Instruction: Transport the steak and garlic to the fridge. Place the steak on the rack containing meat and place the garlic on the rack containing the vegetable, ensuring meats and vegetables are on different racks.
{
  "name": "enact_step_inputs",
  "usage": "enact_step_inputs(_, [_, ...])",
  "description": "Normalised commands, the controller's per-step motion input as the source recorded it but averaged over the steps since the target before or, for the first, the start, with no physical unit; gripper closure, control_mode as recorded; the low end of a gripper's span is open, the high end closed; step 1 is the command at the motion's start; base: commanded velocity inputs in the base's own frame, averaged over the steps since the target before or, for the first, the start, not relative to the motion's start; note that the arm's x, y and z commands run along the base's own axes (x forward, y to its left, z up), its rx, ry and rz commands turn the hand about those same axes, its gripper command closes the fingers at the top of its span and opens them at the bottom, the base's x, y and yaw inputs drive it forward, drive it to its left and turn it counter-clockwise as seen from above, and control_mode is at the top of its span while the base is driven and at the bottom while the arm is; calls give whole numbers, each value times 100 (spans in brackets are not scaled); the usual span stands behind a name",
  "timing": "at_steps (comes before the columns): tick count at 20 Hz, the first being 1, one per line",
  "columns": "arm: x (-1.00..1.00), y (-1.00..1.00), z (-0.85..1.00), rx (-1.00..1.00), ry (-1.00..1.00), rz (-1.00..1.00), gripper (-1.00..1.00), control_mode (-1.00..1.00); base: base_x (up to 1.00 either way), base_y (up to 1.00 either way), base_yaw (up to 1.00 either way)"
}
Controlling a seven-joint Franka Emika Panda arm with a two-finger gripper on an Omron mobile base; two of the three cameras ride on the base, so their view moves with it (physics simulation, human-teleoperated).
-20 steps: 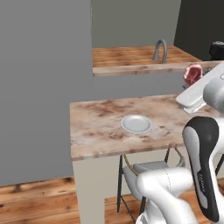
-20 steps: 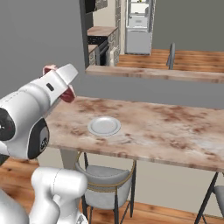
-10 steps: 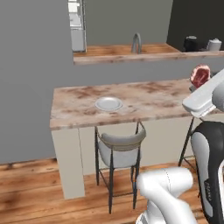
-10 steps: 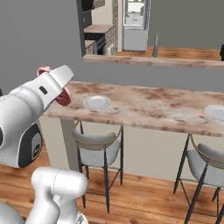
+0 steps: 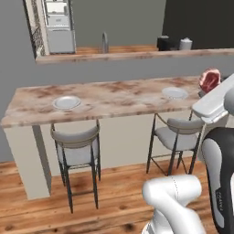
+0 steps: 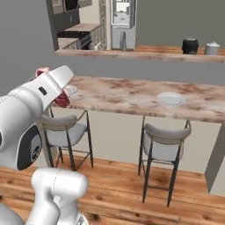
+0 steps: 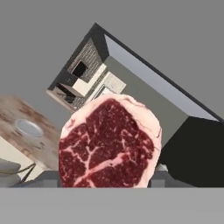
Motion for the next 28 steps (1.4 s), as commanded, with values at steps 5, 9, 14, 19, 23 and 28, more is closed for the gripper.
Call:
enact_step_inputs(5, [0,0,0,0,0,0,100,100,0,-100,0])
enact_step_inputs(9, [0,0,0,0,0,0,100,100,0,-100,0])
enact_step_inputs(14, [0,0,0,0,0,0,100,100,0,-100,0])
enact_step_inputs(19, [0,0,0,0,0,0,100,100,0,-100,0])
enact_step_inputs(23, [0,0,0,0,0,0,100,100,0,-100,0])
enact_step_inputs(28, [0,0,0,0,0,0,100,100,0,-100,0])
